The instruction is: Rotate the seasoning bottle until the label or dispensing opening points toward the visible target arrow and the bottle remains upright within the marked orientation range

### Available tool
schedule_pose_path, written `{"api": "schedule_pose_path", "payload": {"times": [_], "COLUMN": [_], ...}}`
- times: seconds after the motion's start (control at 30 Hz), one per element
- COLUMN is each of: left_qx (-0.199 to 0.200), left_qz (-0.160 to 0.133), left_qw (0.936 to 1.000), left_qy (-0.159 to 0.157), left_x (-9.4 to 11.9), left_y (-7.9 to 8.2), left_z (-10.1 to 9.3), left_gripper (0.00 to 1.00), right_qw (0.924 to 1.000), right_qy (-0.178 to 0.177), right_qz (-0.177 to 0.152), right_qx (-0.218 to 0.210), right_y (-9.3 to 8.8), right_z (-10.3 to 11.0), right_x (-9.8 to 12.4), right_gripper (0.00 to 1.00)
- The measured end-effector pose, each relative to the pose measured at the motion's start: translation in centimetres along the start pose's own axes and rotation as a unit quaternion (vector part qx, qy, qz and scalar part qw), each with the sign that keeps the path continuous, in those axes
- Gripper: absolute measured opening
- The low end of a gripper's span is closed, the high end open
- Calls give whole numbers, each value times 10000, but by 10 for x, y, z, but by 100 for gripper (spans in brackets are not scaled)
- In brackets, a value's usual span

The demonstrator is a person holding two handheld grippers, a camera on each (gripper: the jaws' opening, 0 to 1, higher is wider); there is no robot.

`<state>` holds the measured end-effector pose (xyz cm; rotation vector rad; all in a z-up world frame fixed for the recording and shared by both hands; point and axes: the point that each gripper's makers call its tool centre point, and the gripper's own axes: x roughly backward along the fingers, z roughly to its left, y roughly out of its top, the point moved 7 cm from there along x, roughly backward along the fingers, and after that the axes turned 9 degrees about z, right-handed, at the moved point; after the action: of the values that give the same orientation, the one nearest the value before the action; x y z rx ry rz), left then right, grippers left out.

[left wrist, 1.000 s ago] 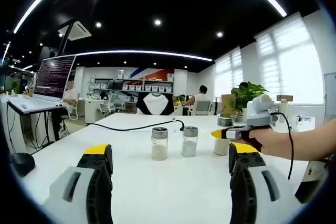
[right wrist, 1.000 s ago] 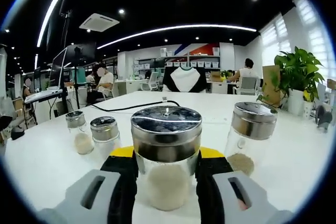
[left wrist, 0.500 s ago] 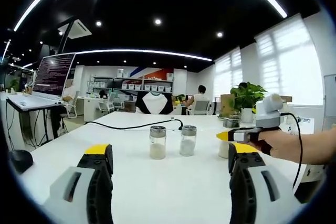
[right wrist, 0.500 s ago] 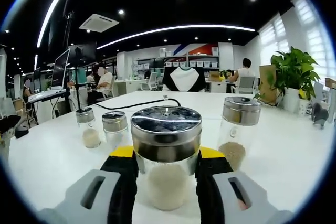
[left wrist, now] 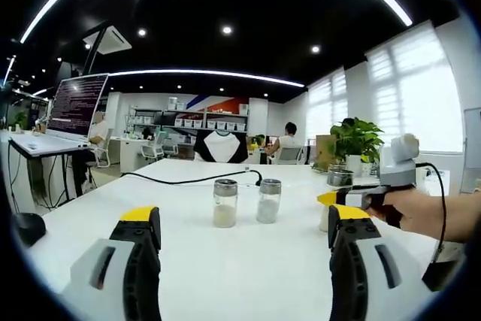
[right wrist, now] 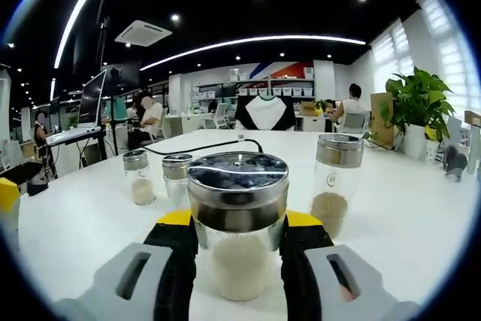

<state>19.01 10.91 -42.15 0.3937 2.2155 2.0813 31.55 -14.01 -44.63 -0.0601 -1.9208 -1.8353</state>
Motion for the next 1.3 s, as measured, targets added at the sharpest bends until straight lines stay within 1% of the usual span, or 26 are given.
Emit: {"api": "schedule_pose_path", "payload": {"times": [0.2, 0.3, 0.83, 1.13, 1.2, 1.3], "left_qx": [-24, -33, -48, -45, -43, -45], "left_qz": [24, 29, 2, 22, 21, 10], "left_qw": [10000, 9999, 9999, 9999, 9999, 10000], "left_qy": [-81, -140, -117, -104, -113, -76], "left_x": [-2, -3, 1, 2, 1, 2], "left_y": [0, 0, 2, 1, 1, 2], "left_z": [-4, -6, -6, -6, -6, -5], "left_gripper": [97, 97, 98, 98, 98, 98], "right_qw": [10000, 10000, 9999, 9997, 9995, 9986], "right_qy": [33, 29, 48, 180, 251, 409], "right_qz": [-1, -70, -145, -157, -151, -236], "right_qx": [-9, 34, 49, 106, 153, 237], "right_y": [-3, -4, -5, -6, -6, -8], "right_z": [4, 3, 8, 11, 10, 9], "right_x": [4, 4, -1, 2, 3, 2], "right_gripper": [41, 41, 41, 41, 41, 41]}}
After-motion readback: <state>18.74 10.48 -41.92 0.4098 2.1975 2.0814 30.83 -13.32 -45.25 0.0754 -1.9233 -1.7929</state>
